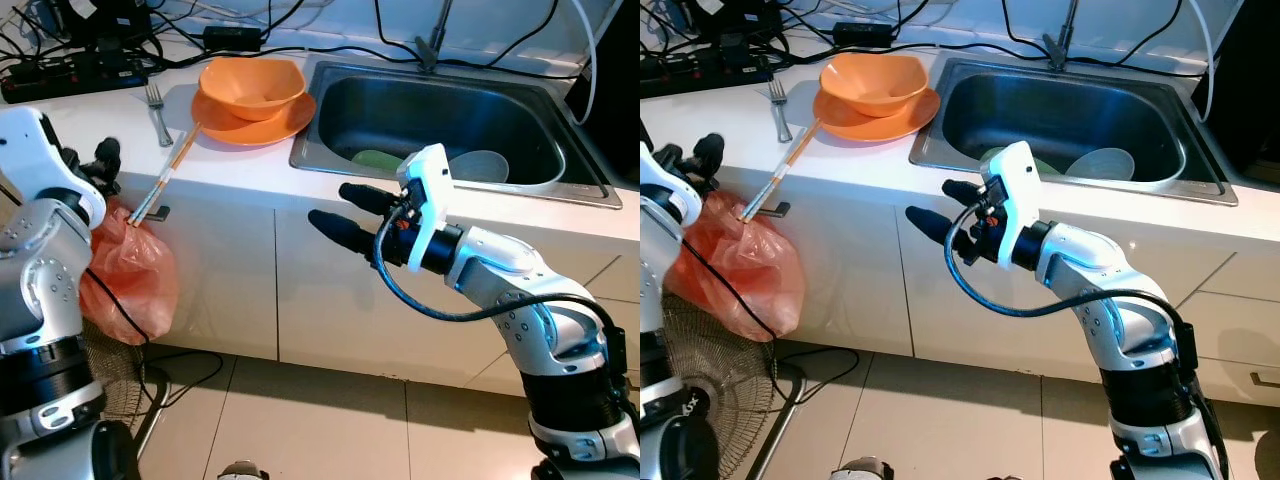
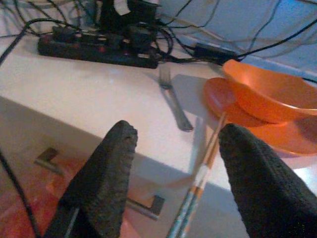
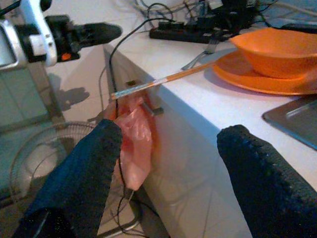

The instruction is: Kitchen organization

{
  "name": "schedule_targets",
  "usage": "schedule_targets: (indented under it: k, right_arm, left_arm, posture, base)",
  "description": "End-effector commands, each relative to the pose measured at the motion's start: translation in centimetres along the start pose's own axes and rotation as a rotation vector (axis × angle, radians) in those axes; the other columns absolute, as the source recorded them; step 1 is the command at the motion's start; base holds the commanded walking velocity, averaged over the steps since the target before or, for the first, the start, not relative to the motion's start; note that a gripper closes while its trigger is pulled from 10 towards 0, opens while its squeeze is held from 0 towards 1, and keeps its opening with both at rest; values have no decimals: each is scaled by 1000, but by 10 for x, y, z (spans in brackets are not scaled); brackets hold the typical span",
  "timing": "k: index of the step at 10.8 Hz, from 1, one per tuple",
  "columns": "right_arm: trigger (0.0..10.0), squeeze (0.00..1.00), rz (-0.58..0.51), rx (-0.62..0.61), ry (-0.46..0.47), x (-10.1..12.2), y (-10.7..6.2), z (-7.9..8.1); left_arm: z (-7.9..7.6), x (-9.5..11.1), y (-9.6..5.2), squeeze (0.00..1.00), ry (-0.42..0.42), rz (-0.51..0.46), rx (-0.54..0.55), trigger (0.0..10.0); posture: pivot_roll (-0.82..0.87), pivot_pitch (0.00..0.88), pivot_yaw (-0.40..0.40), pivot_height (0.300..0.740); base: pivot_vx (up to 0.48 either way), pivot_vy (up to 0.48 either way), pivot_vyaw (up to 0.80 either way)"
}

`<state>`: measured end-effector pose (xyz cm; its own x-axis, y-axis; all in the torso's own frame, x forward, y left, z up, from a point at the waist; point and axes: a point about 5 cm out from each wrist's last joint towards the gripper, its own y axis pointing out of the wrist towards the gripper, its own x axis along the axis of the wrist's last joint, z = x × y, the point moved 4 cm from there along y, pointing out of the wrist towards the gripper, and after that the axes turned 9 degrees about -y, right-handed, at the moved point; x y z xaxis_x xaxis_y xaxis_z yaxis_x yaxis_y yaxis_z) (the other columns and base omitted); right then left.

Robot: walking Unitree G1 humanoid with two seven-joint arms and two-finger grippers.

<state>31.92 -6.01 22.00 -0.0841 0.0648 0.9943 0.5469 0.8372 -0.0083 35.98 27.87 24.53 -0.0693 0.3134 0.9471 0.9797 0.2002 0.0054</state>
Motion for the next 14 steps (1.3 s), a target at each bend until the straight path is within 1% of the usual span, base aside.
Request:
schedule_targets:
  k: [1, 2, 3, 4, 5, 6, 7, 8, 9, 10, 11, 12, 14]
  right_arm:
    - [10000, 0, -3, 36, -12, 2, -1, 7]
    - [10000, 0, -2, 37, -11, 2, -1, 7]
    - [10000, 0, -1, 51, -4, 2, -2, 9]
    - [10000, 0, -18, 138, 14, 5, -6, 22]
    - [10000, 0, 14, 204, 6, 1, -12, 31]
    - [10000, 0, 36, 241, 3, -3, -16, 37]
    - [10000, 0, 53, 266, -3, -6, -19, 41]
    - [10000, 0, 54, 263, -10, -7, -20, 42]
    - [10000, 0, 33, 234, -18, -4, -18, 38]
    - [10000, 0, -16, 185, -21, 4, -16, 31]
    - [10000, 0, -48, 147, -18, 9, -14, 26]
    - [10000, 0, -71, 84, -11, 14, -11, 15]
    - [10000, 0, -104, 37, -1, 20, -8, 8]
  left_arm:
    - [-8, -1, 0, 1000, 3, 39, -45, 10000]
    - [-7, -13, -1, 1000, 17, 120, -70, 10000]
    - [-5, -17, -2, 1000, 17, 160, -79, 10000]
    - [-4, -19, -2, 1000, 24, 199, -95, 10000]
    - [0, -16, 0, 1000, 18, 212, -83, 10000]
    - [3, -16, 1, 1000, 16, 229, -72, 10000]
    - [4, -16, 1, 1000, 19, 246, -72, 10000]
    - [6, -17, 2, 1000, 27, 254, -67, 10000]
    - [5, -14, 3, 675, 49, 232, -59, 10000]
    - [-5, -4, 5, 0, 49, 173, -86, 10000]
    - [-11, 1, 5, 0, 45, 138, -107, 10000]
    - [-19, 14, 5, 0, 53, 56, -125, 10000]
    - [-30, 32, 4, 0, 49, -74, -134, 10000]
  posture:
    - [190, 81, -48, 740]
    - [191, 86, -51, 740]
    - [191, 88, -51, 740]
    - [192, 89, -50, 740]
    - [190, 92, -47, 740]
    - [188, 92, -47, 740]
    - [186, 94, -46, 740]
    - [185, 94, -46, 740]
    - [185, 94, -45, 740]
    - [186, 91, -45, 740]
    - [187, 90, -45, 740]
    - [186, 88, -47, 740]
    - [186, 82, -48, 740]
  base:
    - [0, 0, 0]
    - [0, 0, 0]
    - [0, 0, 0]
    - [0, 0, 0]
    - [0, 0, 0]
    - [0, 0, 0]
    - [0, 0, 0]
    - [0, 0, 0]
    - [0, 0, 0]
    - [0, 0, 0]
    - [0, 0, 0]
    - [0, 0, 0]
    - [0, 0, -753]
